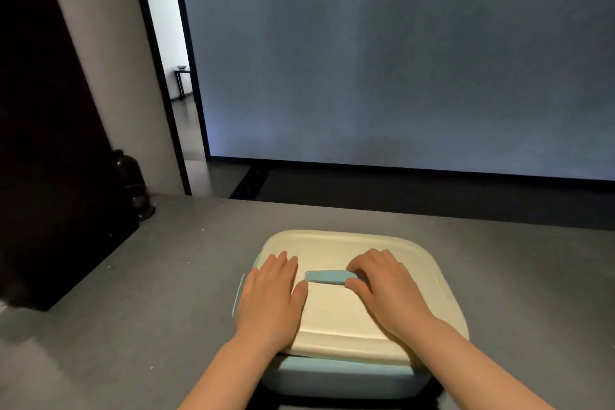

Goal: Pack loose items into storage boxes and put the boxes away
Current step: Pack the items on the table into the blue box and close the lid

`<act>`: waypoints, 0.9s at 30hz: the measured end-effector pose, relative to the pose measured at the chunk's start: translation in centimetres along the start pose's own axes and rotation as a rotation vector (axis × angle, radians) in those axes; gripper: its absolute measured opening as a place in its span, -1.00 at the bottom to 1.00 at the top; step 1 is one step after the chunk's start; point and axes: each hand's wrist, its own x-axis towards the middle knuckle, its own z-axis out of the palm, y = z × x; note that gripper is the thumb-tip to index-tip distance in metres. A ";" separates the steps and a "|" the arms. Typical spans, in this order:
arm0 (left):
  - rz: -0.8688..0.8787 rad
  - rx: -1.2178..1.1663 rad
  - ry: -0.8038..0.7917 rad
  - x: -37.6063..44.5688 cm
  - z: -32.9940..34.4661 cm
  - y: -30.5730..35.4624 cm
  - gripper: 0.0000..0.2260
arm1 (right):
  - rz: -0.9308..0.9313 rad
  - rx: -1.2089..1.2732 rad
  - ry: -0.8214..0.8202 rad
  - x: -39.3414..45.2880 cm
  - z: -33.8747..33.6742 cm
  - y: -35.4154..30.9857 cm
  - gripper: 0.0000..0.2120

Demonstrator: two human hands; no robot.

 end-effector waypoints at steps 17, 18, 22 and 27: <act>-0.032 0.291 -0.171 0.0 2.1 0.3 -0.48 | -0.046 0.050 -0.051 -0.8 0.6 -0.4 -0.83; 0.006 0.272 -0.174 0.5 2.4 0.9 -0.49 | -0.026 0.071 -0.068 -0.9 0.7 -0.2 -0.83; 0.187 0.193 -0.199 1.8 4.5 4.8 -0.53 | 0.205 0.465 0.044 -1.7 -0.2 1.0 -0.81; 0.260 0.229 -0.178 3.2 6.2 8.4 -0.52 | 0.292 0.101 0.171 -4.5 -1.0 4.2 -0.69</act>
